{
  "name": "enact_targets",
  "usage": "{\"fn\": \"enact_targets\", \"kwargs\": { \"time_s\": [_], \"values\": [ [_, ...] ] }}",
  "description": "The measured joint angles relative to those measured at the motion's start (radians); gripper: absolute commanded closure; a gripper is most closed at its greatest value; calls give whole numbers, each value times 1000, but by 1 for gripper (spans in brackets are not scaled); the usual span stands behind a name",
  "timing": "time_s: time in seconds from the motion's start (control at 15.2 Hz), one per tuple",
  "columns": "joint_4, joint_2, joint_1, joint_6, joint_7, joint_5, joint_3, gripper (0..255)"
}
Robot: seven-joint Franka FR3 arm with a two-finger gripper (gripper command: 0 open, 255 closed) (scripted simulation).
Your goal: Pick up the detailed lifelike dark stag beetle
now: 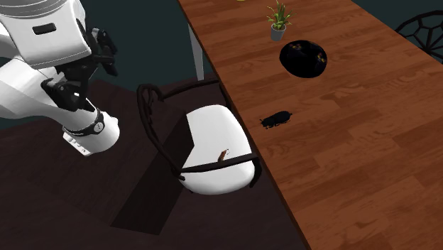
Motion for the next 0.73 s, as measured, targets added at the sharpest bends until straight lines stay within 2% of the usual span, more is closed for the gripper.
{"fn": "enact_targets", "kwargs": {
  "time_s": [0.2,0.73],
  "values": [
    [-5,28,11,38,1,9,11,0],
    [9,256,66,289,-21,36,57,0]
  ]
}}
